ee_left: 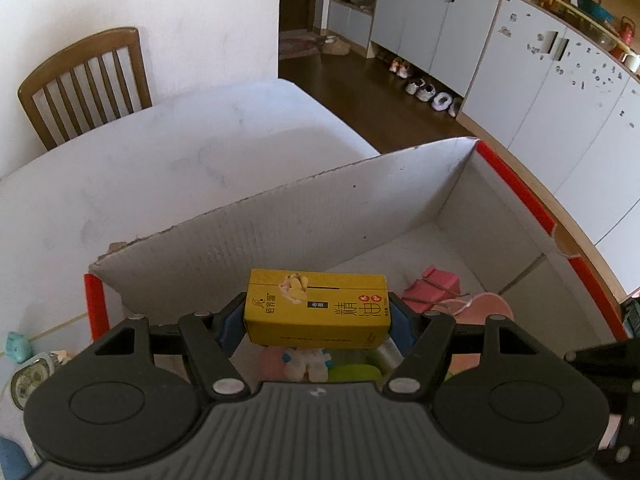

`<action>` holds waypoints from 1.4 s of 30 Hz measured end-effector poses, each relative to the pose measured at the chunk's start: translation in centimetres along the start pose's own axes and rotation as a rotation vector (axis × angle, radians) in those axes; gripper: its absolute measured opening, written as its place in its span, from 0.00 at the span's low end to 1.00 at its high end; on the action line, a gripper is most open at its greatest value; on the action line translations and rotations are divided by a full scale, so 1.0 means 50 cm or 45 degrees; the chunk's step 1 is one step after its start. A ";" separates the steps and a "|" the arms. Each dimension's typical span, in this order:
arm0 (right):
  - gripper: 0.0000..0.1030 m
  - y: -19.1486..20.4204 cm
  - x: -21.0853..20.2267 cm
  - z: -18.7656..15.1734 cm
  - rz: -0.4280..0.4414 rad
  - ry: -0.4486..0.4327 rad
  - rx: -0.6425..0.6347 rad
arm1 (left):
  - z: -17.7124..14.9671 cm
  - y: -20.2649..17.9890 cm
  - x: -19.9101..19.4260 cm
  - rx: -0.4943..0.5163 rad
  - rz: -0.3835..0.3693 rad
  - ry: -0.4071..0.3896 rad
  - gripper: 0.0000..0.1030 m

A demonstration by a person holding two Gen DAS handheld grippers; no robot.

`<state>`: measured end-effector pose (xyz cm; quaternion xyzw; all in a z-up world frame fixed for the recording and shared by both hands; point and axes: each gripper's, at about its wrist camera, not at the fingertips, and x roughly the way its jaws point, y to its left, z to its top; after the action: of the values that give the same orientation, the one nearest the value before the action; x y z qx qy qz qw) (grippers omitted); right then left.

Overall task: Organize rigid objects
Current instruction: 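Lower and release the yellow box with the left gripper while the right releases the highlighter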

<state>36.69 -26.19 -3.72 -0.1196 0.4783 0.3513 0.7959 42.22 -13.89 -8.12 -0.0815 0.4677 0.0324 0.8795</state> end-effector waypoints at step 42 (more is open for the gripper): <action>0.52 -0.030 -0.022 -0.020 -0.026 -0.022 0.116 | -0.011 -0.018 -0.055 0.017 -0.007 -0.042 0.69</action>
<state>36.71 -28.29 -3.53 -0.0849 0.4856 0.3222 0.8082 40.38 -14.83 -6.05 -0.0762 0.4530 0.0283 0.8878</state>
